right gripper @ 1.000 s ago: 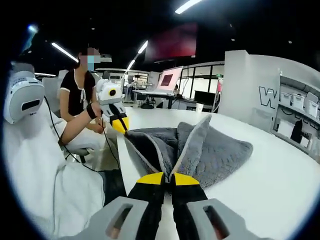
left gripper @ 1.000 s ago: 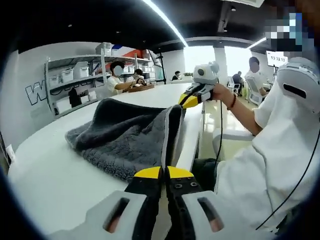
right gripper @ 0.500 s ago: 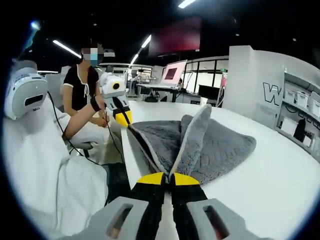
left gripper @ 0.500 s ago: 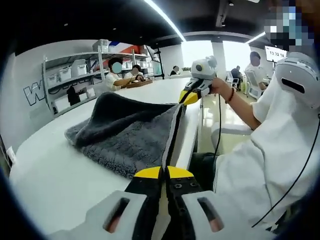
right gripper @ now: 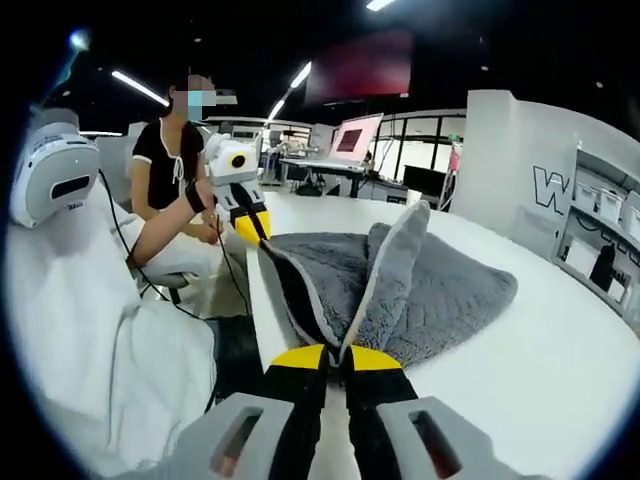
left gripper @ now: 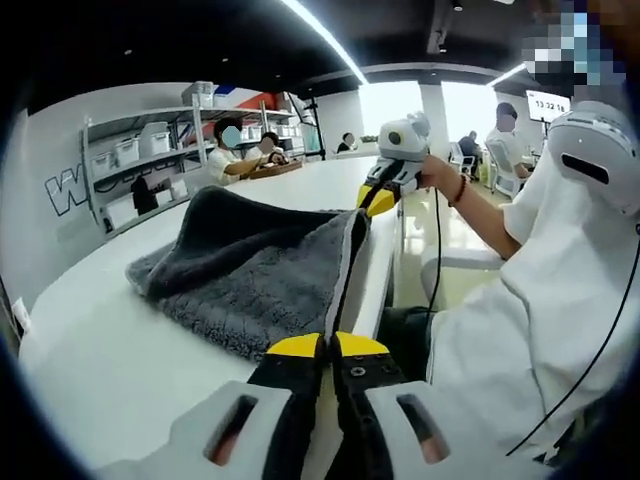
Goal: Open the folded towel by lifting each exposed corner and separating the folded layers until the towel lies flat within the target outline without major curled edges
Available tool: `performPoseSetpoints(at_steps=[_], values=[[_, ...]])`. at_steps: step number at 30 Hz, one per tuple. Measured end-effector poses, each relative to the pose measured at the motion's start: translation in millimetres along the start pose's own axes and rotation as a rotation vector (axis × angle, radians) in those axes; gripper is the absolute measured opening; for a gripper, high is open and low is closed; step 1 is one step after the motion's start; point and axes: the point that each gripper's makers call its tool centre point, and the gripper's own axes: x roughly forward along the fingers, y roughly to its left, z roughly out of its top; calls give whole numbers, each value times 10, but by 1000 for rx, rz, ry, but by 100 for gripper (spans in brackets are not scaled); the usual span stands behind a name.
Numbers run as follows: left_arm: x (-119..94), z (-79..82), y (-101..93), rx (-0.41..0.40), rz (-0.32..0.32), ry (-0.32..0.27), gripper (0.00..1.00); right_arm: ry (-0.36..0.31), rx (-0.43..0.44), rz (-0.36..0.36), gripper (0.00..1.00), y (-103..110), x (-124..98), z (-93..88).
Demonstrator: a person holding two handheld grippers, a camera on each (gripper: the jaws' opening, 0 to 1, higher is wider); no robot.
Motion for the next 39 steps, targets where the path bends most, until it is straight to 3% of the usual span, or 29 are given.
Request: performPoseSetpoints(at_steps=[12,26,39], values=[[-4,44,-25,4,-12,-24,9,-60,9,3,8,13,-53,130],[-46,186,-86,-5,-50,-104,13,-94,-3,3,13,52,-24,247],[-114,250,103,-72,22,-165,19,-149,14,-28,16,3,-27,368]])
